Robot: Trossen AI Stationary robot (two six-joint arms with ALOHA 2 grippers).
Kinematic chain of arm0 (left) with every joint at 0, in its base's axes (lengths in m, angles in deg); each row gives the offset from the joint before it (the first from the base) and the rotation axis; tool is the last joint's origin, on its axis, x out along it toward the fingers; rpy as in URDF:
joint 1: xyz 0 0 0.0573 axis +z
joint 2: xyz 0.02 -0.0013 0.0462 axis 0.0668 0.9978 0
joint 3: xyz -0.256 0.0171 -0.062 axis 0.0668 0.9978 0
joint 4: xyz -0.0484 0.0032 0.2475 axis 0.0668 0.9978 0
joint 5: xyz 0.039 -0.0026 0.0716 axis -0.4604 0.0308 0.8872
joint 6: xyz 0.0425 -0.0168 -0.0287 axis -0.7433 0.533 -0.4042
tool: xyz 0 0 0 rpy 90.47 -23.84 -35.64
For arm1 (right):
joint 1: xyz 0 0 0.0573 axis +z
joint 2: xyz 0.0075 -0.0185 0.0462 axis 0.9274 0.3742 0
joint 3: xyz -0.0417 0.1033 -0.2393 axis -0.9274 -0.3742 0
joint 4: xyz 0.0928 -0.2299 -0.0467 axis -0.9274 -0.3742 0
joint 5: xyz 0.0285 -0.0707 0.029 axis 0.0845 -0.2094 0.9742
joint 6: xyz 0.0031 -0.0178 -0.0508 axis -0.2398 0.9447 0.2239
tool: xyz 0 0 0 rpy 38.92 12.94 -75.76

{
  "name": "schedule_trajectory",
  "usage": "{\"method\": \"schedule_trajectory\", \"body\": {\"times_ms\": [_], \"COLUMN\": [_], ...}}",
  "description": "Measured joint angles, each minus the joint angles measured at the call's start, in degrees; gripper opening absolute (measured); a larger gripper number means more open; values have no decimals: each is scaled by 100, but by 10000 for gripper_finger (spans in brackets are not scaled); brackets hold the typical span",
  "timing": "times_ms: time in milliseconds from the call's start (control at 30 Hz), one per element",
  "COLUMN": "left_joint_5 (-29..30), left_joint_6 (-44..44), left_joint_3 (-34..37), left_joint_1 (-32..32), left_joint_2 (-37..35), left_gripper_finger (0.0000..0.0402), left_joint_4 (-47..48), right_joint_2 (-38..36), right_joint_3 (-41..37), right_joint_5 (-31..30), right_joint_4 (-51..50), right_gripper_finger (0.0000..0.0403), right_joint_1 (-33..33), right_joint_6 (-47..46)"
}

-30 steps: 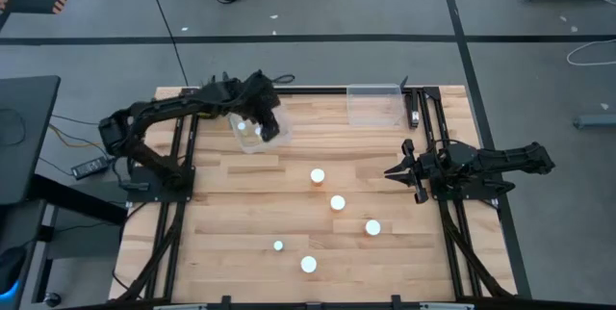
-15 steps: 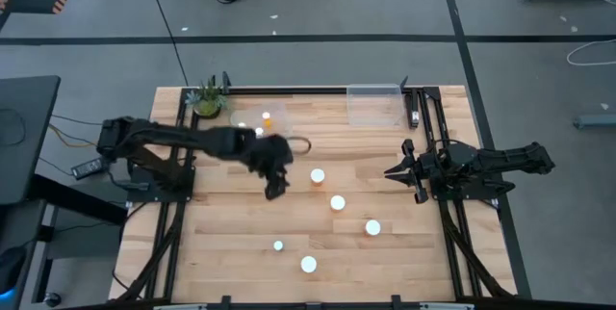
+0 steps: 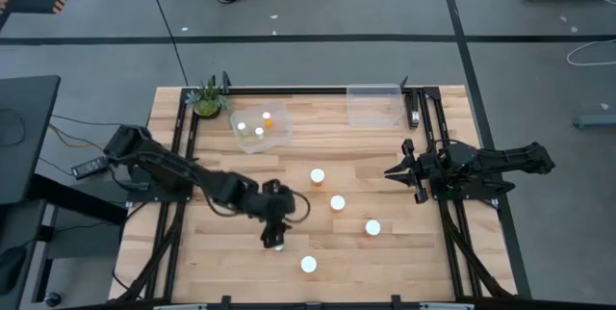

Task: Pick and place medicine bottles into bin by pill shape (circle, oval)
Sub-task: Put the small blue pill bottle into the left transparent bin

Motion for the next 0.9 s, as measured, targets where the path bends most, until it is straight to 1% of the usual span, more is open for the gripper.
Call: {"method": "schedule_trajectory", "body": {"times_ms": [100, 200, 400, 467, 600, 767, 900], "left_joint_5": [17, 18, 17, 28, 68, 99, 146], "left_joint_6": [-140, -267, -5, -5, -27, -39, -144], "left_joint_3": [-301, -663, -1329, -1475, -1665, -1701, -1701], "left_joint_1": [-211, -398, -636, -708, -831, -928, -947], "left_joint_2": [403, 735, 1168, 1284, 1551, 1756, 1777], "left_gripper_finger": [236, 236, 235, 236, 235, 237, 251], "left_joint_4": [5, 213, 1228, 1405, 1595, 1854, 1906], "right_joint_2": [17, 20, 20, 20, 20, 20, 20], "right_joint_3": [0, 0, 0, 0, 0, 0, 0], "right_joint_5": [0, 0, 0, 0, 0, 0, 0], "right_joint_4": [0, 0, 2, 0, 1, 0, 0], "right_gripper_finger": [57, 57, 57, 57, 57, 57, 57], "right_joint_1": [1, 0, 1, 0, 1, 1, 1], "right_joint_6": [1, 0, -1, -1, 0, 1, -1]}}
